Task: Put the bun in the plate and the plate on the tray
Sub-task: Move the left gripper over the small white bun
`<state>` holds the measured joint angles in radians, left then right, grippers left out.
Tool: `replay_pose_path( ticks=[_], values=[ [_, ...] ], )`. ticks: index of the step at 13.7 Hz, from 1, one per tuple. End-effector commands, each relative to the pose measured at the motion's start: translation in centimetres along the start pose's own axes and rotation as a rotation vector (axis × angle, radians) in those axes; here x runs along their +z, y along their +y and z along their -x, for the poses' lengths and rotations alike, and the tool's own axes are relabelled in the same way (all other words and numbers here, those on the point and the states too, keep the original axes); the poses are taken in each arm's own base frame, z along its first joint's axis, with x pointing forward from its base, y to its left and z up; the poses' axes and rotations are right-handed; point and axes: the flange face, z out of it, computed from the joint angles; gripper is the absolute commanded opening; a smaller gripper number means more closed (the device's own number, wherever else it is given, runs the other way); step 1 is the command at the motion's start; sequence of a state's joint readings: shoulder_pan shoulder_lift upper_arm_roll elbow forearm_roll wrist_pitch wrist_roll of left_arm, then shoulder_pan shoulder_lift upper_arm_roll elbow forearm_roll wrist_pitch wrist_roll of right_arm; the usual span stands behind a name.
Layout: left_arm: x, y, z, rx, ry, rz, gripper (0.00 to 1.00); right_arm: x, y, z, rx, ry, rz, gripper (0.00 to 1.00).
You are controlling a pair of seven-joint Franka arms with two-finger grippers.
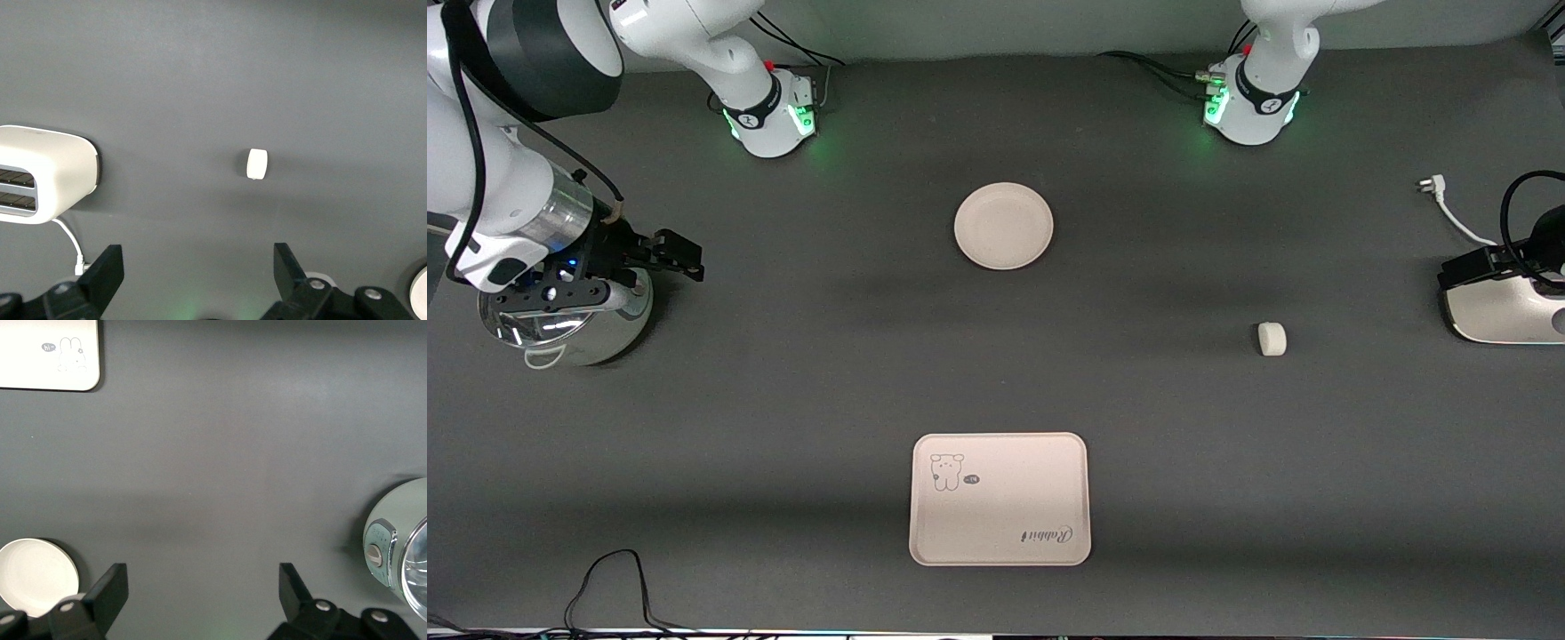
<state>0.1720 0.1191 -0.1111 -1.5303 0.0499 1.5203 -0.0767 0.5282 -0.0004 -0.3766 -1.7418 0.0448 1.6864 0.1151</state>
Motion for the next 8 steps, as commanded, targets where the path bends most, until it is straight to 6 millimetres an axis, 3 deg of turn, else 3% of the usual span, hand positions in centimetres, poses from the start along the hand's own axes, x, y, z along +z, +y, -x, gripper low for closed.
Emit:
replay_pose_path(
  ticks=[1, 6, 8],
  values=[
    [-0.15, 0.03, 0.43, 0.005, -0.017, 0.001, 1.0, -0.18, -0.08, 0.51, -0.005, 0.01, -0.013, 1.0],
    [-0.54, 0.02, 0.33, 0.006, -0.018, -0.003, 1.0, -0.14, -0.03, 0.58, -0.008, 0.012, -0.013, 1.0],
    [-0.47, 1.01, 0.75, 0.003, -0.035, -0.008, 1.0, 0.16, -0.11, 0.81, -0.004, -0.002, -0.009, 1.0]
  ],
)
